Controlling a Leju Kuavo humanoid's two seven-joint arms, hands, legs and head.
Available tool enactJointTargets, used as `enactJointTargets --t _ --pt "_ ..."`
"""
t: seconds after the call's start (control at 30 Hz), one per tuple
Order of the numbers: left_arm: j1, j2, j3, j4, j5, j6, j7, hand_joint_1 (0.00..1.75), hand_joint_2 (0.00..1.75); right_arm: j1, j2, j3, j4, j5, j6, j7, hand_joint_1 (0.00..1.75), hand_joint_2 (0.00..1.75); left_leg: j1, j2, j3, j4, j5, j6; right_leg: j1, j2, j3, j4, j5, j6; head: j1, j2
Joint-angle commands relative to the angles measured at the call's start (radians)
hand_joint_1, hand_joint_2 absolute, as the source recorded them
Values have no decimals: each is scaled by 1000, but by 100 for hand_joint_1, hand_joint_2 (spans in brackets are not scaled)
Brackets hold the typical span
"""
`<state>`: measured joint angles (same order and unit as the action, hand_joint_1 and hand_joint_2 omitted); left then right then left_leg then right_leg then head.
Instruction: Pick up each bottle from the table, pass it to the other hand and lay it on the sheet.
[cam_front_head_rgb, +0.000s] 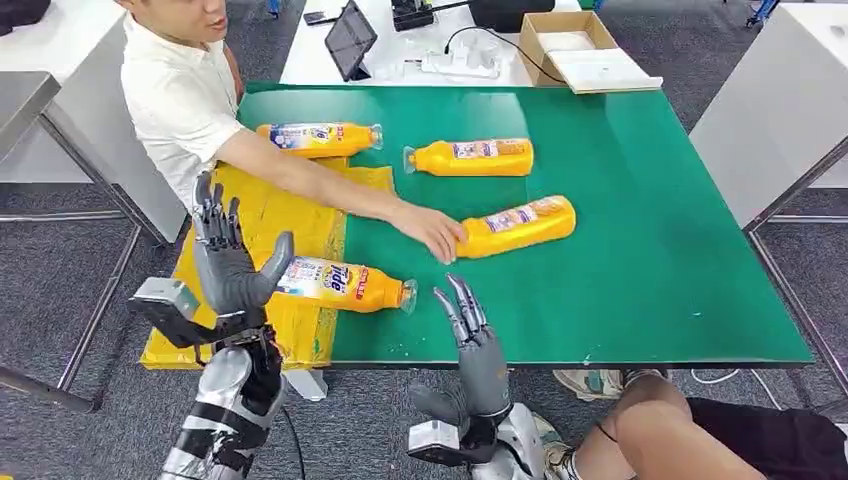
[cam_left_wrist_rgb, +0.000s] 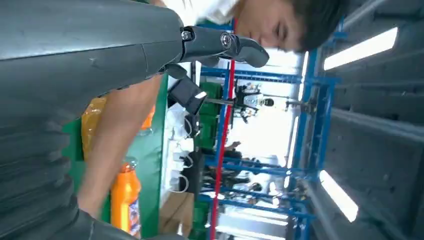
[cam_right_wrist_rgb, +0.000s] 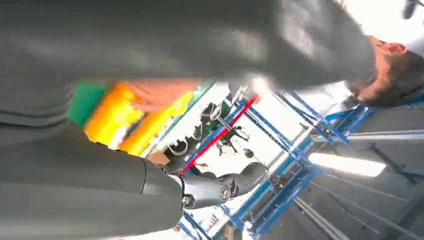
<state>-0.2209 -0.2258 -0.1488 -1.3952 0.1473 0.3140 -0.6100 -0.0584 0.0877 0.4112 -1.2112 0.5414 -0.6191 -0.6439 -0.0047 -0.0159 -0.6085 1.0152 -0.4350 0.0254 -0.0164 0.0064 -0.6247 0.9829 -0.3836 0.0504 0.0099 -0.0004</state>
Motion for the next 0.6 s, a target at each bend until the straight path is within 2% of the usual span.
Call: enactJointTargets --t 0.03,0.17,0.23,0.3,0.37,0.5,0.6 --pt "147 3 -11 -191 30 -10 0 0 175 -7 -117 -167 -55 142 -42 105 0 175 0 1 1 0 -1 -1 0 0 1 -1 -1 -1 0 0" --pt "259 1 -27 -232 -46 33 -36 0 175 -39 -196 -316 39 191 -11 156 0 175 -1 1 5 -2 -2 0 -1 -1 5 -2 -2 -1 0 0" --pt "278 -8 -26 -220 -114 104 -64 0 175 -76 -224 -368 122 242 -9 175 0 175 -1 0 5 -2 -2 0 -1 -1 5 -3 -2 -1 0 0" --pt "272 -7 -31 -206 -111 111 -60 0 175 -125 -241 -396 213 303 -9 198 0 175 -1 0 4 -2 -2 0 -1 -1 5 -3 -1 -1 0 0" --pt "266 -8 -34 -203 -111 112 -60 0 175 -139 -245 -401 236 315 -11 203 0 175 -1 2 4 -1 -3 0 0 1 5 -3 -1 -1 0 0" --pt "231 -20 -53 -171 -135 152 -83 0 175 -274 -265 -389 449 351 37 215 0 175 -1 1 2 -1 -2 0 0 0 3 -2 0 -1 0 0" --pt "222 -22 -57 -164 -134 158 -84 0 175 -296 -264 -390 478 349 33 206 0 175 -1 3 2 -1 -2 0 0 2 2 -2 1 -1 0 0"
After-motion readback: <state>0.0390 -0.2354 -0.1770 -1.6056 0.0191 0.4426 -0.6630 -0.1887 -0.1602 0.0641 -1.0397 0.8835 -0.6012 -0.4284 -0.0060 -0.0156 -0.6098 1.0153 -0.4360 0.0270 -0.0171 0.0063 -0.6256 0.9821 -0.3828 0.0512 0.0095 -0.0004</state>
